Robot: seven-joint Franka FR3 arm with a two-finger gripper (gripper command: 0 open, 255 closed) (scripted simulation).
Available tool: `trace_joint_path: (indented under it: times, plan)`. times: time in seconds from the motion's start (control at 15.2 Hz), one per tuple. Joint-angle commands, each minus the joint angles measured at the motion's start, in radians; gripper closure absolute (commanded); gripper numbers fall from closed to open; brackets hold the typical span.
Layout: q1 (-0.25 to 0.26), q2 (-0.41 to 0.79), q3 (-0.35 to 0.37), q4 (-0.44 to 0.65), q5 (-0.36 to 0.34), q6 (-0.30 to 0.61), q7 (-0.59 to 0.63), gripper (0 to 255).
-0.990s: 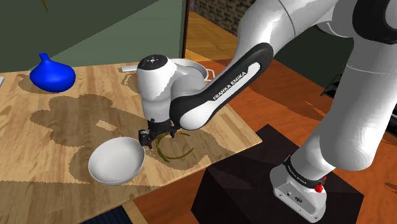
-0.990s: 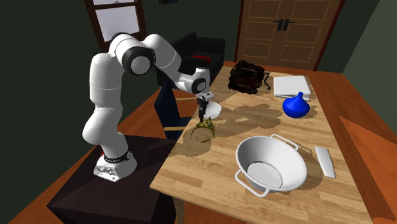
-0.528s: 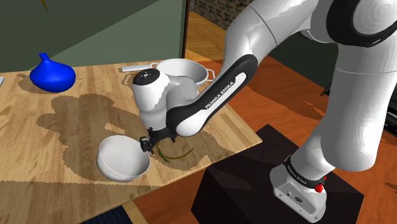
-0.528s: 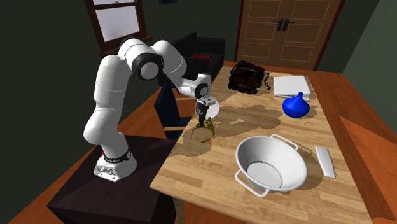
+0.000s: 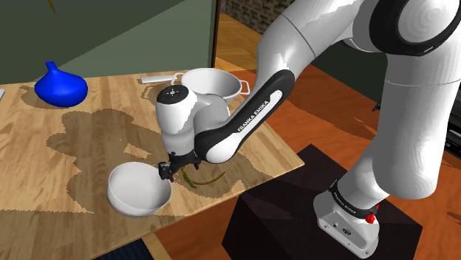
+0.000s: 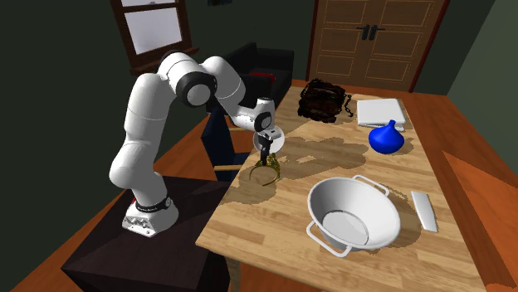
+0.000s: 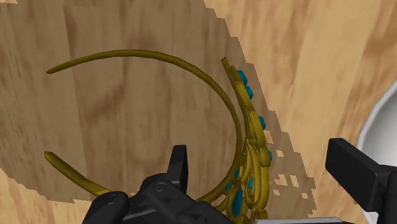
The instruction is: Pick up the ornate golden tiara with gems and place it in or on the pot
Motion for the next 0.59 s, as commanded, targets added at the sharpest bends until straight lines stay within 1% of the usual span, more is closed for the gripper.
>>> trace_joint_path:
  times: [0.0,0.07,0.53]
  plan:
    - [0.001,0.001,0.001,-0.001,0.0,0.001,0.0,0]
    - [0.001,0.001,0.001,0.0,0.0,0.001,0.0,255]
    - [0.001,0.001,0.001,-0.001,0.0,0.002,0.001,255]
